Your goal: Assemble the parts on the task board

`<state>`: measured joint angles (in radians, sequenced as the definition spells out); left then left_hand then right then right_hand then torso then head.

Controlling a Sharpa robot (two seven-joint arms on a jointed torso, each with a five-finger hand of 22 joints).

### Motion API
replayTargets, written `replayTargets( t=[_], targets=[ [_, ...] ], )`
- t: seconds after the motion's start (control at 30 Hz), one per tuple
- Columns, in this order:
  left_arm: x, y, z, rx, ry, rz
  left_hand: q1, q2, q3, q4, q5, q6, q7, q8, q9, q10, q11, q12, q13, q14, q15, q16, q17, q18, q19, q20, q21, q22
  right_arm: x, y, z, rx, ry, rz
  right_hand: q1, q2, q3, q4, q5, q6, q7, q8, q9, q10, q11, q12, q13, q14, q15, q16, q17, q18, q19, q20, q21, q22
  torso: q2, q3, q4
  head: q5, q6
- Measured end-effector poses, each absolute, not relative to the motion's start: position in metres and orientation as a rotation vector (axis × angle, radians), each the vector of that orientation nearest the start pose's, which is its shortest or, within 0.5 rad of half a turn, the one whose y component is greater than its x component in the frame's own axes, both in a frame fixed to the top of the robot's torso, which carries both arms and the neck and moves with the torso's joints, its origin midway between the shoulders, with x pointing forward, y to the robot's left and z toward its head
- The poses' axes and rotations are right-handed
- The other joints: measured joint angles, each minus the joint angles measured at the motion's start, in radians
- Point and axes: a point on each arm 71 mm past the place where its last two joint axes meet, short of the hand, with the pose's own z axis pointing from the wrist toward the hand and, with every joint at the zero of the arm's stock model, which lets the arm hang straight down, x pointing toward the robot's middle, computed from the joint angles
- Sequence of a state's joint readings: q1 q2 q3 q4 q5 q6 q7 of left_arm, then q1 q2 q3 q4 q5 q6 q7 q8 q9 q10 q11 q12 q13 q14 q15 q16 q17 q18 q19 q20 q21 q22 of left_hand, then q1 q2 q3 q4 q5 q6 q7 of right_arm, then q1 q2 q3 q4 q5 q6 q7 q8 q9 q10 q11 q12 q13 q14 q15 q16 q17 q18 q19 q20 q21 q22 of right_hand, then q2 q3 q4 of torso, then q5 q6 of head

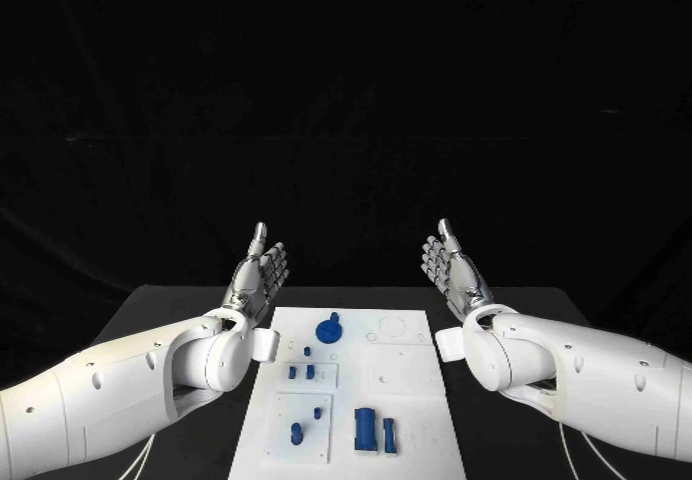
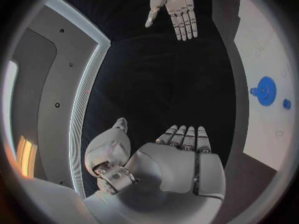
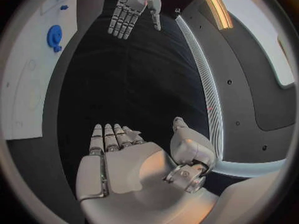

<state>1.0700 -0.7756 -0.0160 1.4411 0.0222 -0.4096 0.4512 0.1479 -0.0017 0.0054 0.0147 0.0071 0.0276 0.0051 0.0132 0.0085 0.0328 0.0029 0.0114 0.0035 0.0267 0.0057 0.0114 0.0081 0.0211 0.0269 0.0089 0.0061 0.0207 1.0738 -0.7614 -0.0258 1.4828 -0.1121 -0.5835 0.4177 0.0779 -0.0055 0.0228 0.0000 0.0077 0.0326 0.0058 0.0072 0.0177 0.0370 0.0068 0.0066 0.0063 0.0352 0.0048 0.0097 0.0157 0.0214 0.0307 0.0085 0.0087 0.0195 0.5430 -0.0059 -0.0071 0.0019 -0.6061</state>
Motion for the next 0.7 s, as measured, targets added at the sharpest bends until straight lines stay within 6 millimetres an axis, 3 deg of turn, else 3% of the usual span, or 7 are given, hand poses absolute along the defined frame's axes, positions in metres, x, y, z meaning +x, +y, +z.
replayTargets(
  t=[0.1,0.17,0.3,0.33,0.7],
  targets=[
    [0.475,0.198,-0.234,-1.246,1.344,-1.399,-0.062,0.001,-0.003,-0.003,0.0,-0.009,-0.003,-0.004,-0.003,-0.01,-0.002,-0.005,-0.001,-0.008,-0.003,-0.002,-0.003,0.0,-0.008,-0.003,0.0,-0.008,0.469,-0.189,-0.229,1.157,1.33,1.292,-0.03,0.002,-0.005,0.0,0.0,-0.01,-0.002,0.0,-0.007,-0.012,-0.001,0.0,-0.002,-0.011,0.0,-0.002,-0.007,0.0,-0.009,-0.002,-0.004,-0.008,0.001,0.0032,0.0038,-0.001,0.004],
    [0.471,0.194,-0.232,-1.247,1.329,-1.376,-0.085,0.001,-0.004,-0.004,0.0,-0.009,-0.004,-0.006,-0.005,-0.015,0.001,-0.005,-0.001,-0.009,-0.002,-0.004,-0.004,0.0,-0.011,-0.003,0.0,-0.012,0.465,-0.188,-0.227,1.175,1.309,1.285,-0.069,0.004,-0.019,0.0,-0.004,-0.027,-0.005,-0.004,-0.014,-0.03,-0.005,0.0,-0.004,-0.028,-0.004,-0.006,-0.012,-0.014,-0.025,-0.007,-0.004,-0.015,0.001,0.0039,0.0052,-0.002,0.005],
    [0.465,0.19,-0.23,-1.246,1.3,-1.329,-0.135,0.002,-0.005,-0.011,-0.004,-0.02,-0.007,-0.009,-0.006,-0.026,-0.002,-0.005,-0.002,-0.021,-0.006,-0.008,-0.006,-0.009,-0.022,-0.007,0.0,-0.018,0.462,-0.188,-0.226,1.198,1.277,1.264,-0.072,0.005,-0.019,0.0,-0.004,-0.029,-0.006,-0.004,-0.016,-0.032,-0.007,0.0,-0.005,-0.03,-0.005,-0.007,-0.014,-0.015,-0.026,-0.009,-0.004,-0.018,0.001,0.0051,0.0064,-0.002,0.006],
    [0.464,0.19,-0.229,-1.246,1.293,-1.318,-0.142,0.002,-0.005,-0.011,-0.004,-0.02,-0.007,-0.01,-0.007,-0.029,-0.003,-0.005,-0.002,-0.023,-0.005,-0.008,-0.006,-0.015,-0.023,-0.009,0.0,-0.019,0.462,-0.189,-0.226,1.201,1.272,1.259,-0.072,0.005,-0.019,0.0,-0.004,-0.029,-0.006,-0.004,-0.016,-0.032,-0.007,0.0,-0.005,-0.03,-0.005,-0.007,-0.014,-0.015,-0.026,-0.009,-0.004,-0.018,0.001,0.0052,0.0065,-0.002,0.006],
    [0.462,0.192,-0.227,-1.239,1.247,-1.241,-0.141,0.003,-0.005,-0.011,-0.004,-0.02,-0.007,-0.01,-0.008,-0.029,-0.003,-0.005,-0.003,-0.023,-0.005,-0.008,-0.007,-0.015,-0.023,-0.009,0.0,-0.02,0.462,-0.192,-0.226,1.221,1.238,1.226,-0.072,0.005,-0.019,0.0,-0.004,-0.029,-0.006,-0.004,-0.017,-0.032,-0.007,0.0,-0.005,-0.03,-0.005,-0.007,-0.015,-0.015,-0.026,-0.009,-0.004,-0.019,0.001,0.006,0.0071,-0.002,0.006]
  ],
)
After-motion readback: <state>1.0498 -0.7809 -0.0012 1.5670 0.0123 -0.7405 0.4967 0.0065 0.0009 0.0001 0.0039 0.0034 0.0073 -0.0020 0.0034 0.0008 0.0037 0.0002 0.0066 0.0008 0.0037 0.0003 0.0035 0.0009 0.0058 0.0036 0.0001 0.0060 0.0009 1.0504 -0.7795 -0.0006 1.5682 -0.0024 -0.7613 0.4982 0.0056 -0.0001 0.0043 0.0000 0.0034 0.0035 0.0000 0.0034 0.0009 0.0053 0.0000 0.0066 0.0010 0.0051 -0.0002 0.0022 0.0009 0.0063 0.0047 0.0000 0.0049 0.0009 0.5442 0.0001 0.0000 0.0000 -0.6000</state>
